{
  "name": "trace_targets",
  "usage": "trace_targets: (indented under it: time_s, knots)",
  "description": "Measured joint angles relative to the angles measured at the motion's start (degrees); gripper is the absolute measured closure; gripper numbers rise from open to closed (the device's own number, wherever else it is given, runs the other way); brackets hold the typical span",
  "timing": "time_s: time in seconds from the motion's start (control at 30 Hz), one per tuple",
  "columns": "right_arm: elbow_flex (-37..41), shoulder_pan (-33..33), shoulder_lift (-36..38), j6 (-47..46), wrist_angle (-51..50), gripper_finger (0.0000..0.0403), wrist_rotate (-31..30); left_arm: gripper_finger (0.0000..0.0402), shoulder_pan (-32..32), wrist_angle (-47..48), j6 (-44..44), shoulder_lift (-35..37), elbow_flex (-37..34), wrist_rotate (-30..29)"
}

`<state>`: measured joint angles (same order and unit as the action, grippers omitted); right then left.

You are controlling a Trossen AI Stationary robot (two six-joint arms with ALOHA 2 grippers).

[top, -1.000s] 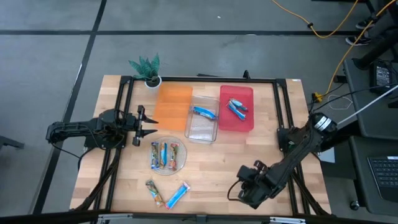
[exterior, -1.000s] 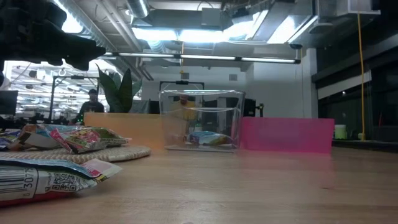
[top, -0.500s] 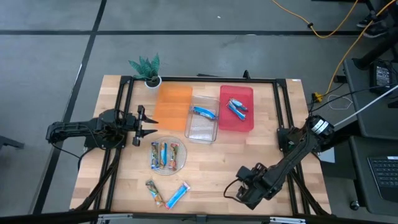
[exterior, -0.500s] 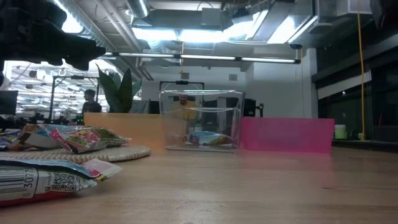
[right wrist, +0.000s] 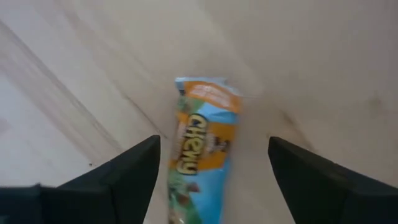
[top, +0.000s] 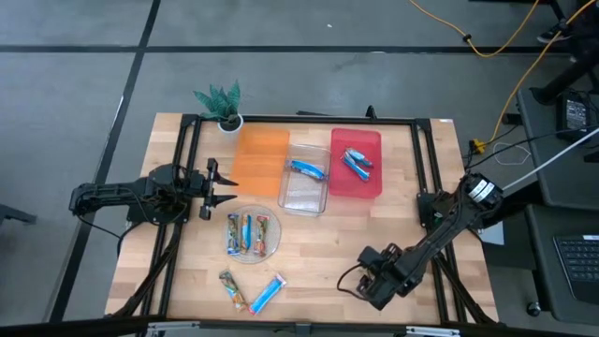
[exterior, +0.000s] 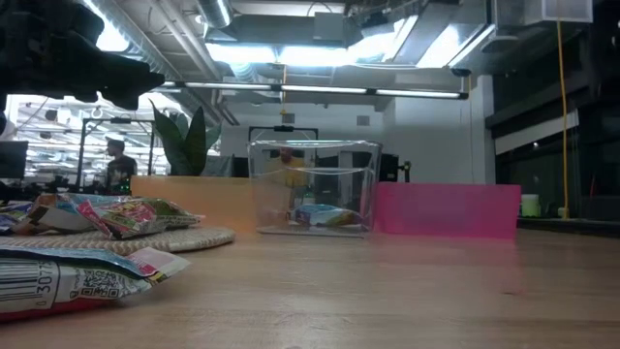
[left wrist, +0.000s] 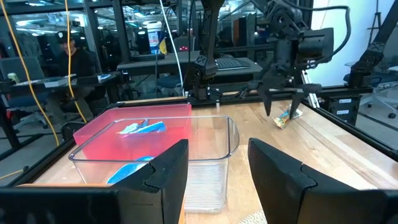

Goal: Pick and place Granola Bars by type
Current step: Put the bottom right yellow granola bar into the orange bin

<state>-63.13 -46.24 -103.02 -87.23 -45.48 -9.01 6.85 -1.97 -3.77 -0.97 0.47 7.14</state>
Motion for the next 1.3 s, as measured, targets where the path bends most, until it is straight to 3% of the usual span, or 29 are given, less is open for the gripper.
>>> trace_targets:
  time_s: [0.17,0.37,0.9,1.2,1.3]
  knots:
    - [3.0,0.0,0.0,-0.2,7.3,0.0103,0.1,0.0241,0.0,0.0,0.0,0.0,0.0,0.0]
    - [3.5,0.0,0.0,-2.6,5.6,0.0121,-0.1,0.0238,0.0,0.0,0.0,0.0,0.0,0.0]
    - [3.5,0.0,0.0,-4.0,5.0,0.0309,-1.6,0.0240,0.0,0.0,0.0,0.0,0.0,0.0]
    - [2.1,0.0,0.0,-3.6,4.8,0.0317,-2.0,0.0238,0.0,0.0,0.0,0.0,0.0,0.0]
    - [0.8,0.0,0.0,-1.4,4.6,0.0317,-5.2,0.0240,0.0,0.0,0.0,0.0,0.0,0.0]
